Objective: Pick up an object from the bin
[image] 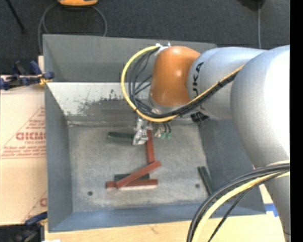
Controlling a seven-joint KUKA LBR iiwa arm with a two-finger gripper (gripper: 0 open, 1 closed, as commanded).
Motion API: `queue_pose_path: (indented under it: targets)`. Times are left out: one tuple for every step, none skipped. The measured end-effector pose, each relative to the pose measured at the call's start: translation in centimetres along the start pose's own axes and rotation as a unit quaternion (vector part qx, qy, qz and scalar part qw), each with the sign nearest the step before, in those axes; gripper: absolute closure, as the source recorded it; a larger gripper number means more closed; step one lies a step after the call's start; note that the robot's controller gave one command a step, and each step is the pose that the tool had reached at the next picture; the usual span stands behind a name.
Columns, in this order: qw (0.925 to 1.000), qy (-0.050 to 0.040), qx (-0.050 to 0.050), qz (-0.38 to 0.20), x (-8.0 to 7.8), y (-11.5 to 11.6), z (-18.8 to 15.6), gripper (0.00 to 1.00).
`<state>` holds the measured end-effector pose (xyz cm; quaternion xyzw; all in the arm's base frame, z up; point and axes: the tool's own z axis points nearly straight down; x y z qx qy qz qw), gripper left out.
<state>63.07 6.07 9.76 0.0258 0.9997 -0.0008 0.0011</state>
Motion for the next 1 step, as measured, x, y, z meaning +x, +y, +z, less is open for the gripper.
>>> queue_pose_path:
  targets:
    - [1.0, -0.0002, 0.0, 0.0, -0.01, 0.03, -1.76, 1.0]
